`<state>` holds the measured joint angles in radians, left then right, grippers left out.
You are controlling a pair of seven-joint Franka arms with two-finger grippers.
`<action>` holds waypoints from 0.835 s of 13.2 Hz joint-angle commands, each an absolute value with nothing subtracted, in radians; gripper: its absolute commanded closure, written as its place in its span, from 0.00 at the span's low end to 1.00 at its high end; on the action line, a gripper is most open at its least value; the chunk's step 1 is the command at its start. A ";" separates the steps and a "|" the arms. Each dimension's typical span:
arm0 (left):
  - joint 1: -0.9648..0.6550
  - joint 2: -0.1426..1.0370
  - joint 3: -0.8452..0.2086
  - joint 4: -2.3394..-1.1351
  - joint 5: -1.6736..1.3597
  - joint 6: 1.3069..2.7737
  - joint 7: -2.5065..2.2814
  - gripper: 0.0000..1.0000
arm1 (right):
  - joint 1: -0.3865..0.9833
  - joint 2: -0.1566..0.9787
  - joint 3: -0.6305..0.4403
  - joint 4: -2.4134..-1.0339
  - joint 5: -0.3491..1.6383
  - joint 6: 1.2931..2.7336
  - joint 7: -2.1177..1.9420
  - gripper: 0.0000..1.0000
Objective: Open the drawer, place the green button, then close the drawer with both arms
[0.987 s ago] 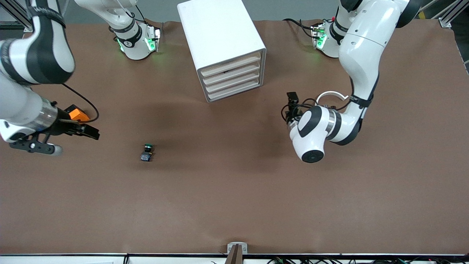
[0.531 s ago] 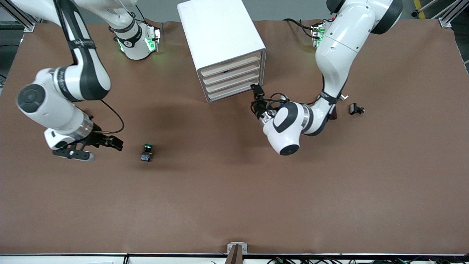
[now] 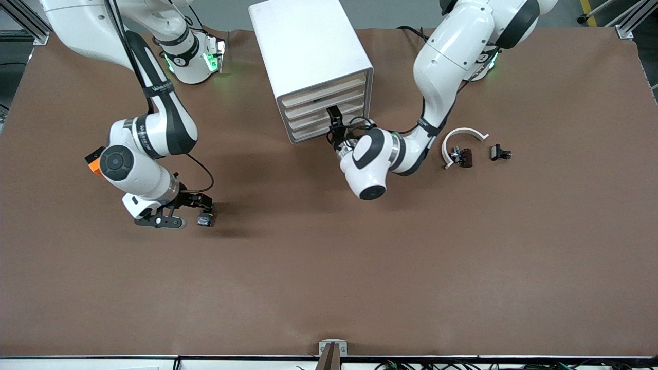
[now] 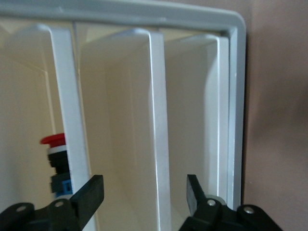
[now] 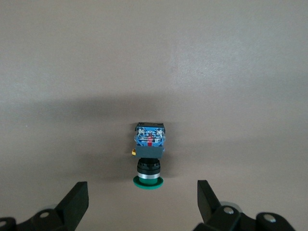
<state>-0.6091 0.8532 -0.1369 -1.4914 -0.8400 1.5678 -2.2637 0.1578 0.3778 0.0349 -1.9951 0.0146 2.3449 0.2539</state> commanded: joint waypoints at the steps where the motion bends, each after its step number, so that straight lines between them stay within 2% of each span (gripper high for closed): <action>1: -0.624 0.864 -0.130 -1.473 -0.864 1.557 -2.290 0.28 | 0.150 0.452 0.032 -1.925 0.014 2.341 0.256 0.00; 6: -0.635 0.923 -0.130 -1.468 -0.868 1.618 -2.283 0.29 | 0.141 0.580 0.032 -1.893 0.012 2.431 0.250 0.00; 9: -0.635 0.923 -0.130 -1.468 -0.871 1.620 -2.290 0.60 | 0.141 0.615 0.032 -1.896 0.014 2.462 0.250 0.00; 10: -0.644 0.923 -0.130 -1.468 -0.870 1.618 -2.290 0.65 | 0.141 0.615 0.032 -1.896 0.014 2.459 0.249 0.00; 11: -0.647 0.923 -0.130 -1.468 -0.870 1.618 -2.292 0.76 | 0.138 0.614 0.032 -1.894 0.014 2.453 0.249 0.01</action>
